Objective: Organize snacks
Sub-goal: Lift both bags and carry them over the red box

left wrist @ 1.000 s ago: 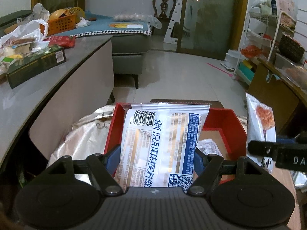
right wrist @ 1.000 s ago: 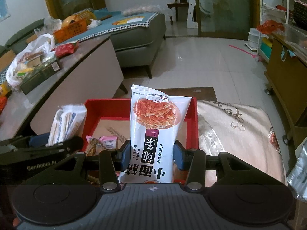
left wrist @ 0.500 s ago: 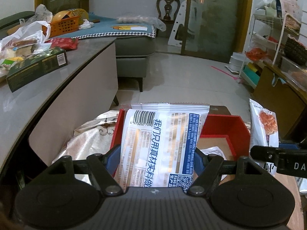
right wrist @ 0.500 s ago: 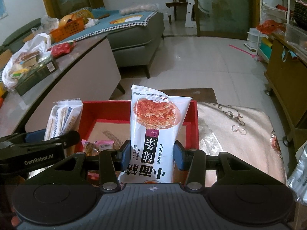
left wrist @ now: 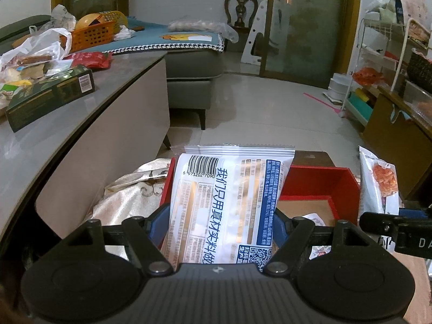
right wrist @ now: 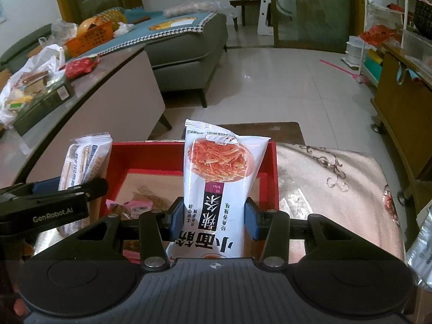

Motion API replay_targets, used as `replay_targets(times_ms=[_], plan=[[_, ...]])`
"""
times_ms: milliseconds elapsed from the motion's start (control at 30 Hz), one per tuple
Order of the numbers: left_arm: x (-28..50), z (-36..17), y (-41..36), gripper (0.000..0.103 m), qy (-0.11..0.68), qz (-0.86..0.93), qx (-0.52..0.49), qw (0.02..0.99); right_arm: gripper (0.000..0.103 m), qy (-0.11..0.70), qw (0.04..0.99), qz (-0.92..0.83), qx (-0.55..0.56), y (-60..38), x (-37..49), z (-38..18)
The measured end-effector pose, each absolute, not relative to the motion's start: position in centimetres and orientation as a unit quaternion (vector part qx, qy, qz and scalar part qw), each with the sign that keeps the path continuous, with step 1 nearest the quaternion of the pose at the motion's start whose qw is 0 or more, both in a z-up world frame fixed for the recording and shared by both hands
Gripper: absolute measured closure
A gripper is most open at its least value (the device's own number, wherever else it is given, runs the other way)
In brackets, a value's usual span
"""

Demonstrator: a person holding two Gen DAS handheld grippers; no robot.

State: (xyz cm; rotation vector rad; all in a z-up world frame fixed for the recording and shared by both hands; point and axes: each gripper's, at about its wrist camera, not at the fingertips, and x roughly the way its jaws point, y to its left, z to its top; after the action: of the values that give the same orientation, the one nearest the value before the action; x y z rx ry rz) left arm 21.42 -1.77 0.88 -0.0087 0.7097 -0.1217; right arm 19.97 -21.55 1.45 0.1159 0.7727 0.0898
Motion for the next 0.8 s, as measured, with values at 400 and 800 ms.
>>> replay_targets(times_ms=[400, 800], plan=[[22.5, 0.3, -2.3, 0.035, 0.35, -0.062, 0.001, 0.935, 0.05, 0.387, 0.919, 0.038, 0.055, -21.7, 21.3, 0.6], [24.2, -1.3, -2.9, 0.035, 0.368, -0.061, 0.002, 0.928, 0.05, 0.407, 0.912, 0.033, 0.047, -22.0, 22.9, -1.1]])
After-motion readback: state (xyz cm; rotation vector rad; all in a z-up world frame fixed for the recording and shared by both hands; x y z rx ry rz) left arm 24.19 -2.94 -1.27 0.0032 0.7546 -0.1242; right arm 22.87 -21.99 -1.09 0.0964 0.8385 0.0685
